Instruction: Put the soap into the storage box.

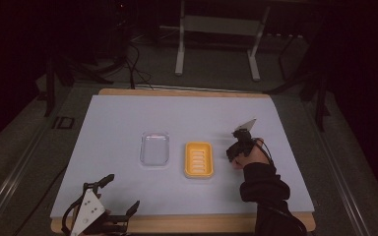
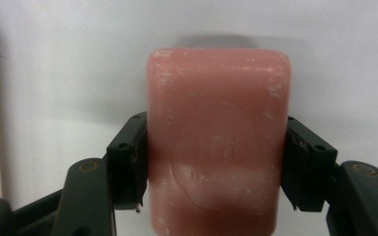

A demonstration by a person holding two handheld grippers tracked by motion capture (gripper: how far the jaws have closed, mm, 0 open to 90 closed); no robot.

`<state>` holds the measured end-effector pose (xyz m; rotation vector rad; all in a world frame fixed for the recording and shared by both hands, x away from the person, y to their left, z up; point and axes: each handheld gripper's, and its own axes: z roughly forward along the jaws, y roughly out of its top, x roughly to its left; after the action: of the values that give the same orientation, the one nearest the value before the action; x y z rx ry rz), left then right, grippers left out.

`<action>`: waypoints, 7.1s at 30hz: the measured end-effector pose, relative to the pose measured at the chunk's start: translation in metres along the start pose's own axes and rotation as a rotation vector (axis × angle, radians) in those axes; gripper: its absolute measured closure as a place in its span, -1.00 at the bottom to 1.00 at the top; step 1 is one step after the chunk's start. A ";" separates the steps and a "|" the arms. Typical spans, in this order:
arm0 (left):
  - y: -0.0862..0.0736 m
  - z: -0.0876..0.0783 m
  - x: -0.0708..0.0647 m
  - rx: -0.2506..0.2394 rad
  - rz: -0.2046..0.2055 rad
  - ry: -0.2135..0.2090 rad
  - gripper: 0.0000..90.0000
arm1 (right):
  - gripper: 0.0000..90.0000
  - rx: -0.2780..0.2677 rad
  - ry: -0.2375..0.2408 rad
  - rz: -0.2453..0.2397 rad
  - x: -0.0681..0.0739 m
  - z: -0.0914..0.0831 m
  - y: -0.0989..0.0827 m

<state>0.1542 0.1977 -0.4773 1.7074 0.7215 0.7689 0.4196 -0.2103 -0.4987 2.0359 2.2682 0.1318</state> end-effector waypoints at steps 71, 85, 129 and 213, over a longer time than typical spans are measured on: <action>0.005 -0.002 -0.006 -0.014 0.028 -0.015 -0.99 | -0.17 0.005 0.072 -0.023 0.133 -0.041 -0.007; 0.005 -0.002 -0.006 -0.014 0.032 -0.021 -0.99 | -0.19 0.037 0.059 -0.030 0.143 -0.019 -0.009; 0.002 0.005 -0.005 0.011 0.032 -0.054 -0.99 | -0.71 -0.425 0.317 -0.490 0.062 -0.073 -0.032; 0.002 0.008 -0.009 0.032 0.040 -0.075 -0.99 | -0.73 -0.812 0.273 -0.425 -0.089 -0.026 -0.153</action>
<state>0.1550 0.1853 -0.4782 1.7755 0.6525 0.7201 0.2748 -0.3156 -0.4907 1.1575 2.1799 1.1291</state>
